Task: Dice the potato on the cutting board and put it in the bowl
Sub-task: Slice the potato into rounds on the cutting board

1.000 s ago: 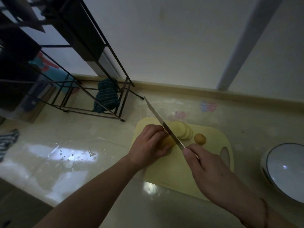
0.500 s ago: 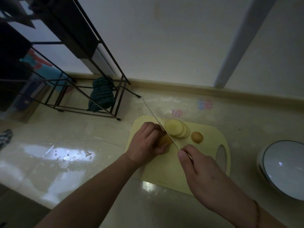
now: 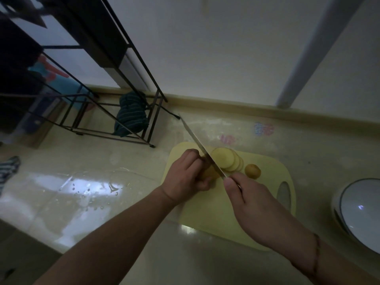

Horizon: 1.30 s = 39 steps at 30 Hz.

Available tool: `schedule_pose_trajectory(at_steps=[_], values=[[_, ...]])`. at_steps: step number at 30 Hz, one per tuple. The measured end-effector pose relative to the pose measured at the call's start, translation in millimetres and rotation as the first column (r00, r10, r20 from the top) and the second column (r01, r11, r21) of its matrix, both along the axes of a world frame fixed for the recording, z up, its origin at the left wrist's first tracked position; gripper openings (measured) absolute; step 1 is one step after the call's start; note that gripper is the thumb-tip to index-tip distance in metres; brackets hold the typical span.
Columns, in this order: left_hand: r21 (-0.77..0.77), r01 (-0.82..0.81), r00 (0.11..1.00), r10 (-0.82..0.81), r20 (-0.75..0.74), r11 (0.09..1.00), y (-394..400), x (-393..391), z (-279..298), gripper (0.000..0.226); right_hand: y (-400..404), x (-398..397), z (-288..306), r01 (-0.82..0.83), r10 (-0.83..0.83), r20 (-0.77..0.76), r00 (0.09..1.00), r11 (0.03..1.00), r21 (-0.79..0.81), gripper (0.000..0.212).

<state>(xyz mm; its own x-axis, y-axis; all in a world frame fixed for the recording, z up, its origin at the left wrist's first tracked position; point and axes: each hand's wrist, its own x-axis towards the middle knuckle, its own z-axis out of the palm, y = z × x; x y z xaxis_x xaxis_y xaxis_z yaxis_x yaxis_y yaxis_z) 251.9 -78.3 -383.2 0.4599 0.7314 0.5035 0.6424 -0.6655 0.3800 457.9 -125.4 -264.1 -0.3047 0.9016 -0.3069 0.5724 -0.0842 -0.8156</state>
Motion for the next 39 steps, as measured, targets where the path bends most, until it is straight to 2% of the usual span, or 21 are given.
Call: schedule_pose_trajectory(at_steps=[7,10,17,25,31,33,35,39], values=[[-0.036,-0.033,0.999,0.034,0.021,0.999,0,-1,2,0.034,-20,8,3,-0.011,0.011,0.06,0.998,1.0,0.005,0.036],[-0.015,-0.006,1.0,0.006,0.03,1.0,1,0,1,0.033,-28,14,5,-0.039,0.039,0.036,0.999,0.999,-0.015,0.034],[-0.032,-0.027,0.999,0.028,0.034,0.999,3,-3,1,0.034,-12,1,-13,-0.002,0.003,0.079,0.997,1.0,-0.01,0.03],[-0.041,-0.014,0.998,0.017,0.064,0.999,1,-1,-1,0.035,4,-14,-50,-0.003,0.002,0.053,0.999,1.0,0.016,0.027],[-0.037,-0.019,0.999,0.021,0.042,0.999,3,-2,-2,0.037,4,-8,-55,0.022,-0.023,0.013,1.0,0.999,0.034,0.029],[-0.029,-0.006,0.999,0.007,0.031,1.0,2,-2,0,0.037,9,-4,-53,0.033,-0.033,-0.002,0.999,0.999,-0.012,0.031],[-0.022,-0.003,1.0,0.003,0.019,1.0,0,-2,1,0.037,13,2,-51,0.065,-0.075,-0.074,0.994,0.989,-0.135,0.032],[-0.007,-0.028,1.0,0.028,0.01,1.0,-4,0,1,0.035,23,18,-48,0.131,-0.278,-0.209,0.937,0.838,-0.529,0.034]])
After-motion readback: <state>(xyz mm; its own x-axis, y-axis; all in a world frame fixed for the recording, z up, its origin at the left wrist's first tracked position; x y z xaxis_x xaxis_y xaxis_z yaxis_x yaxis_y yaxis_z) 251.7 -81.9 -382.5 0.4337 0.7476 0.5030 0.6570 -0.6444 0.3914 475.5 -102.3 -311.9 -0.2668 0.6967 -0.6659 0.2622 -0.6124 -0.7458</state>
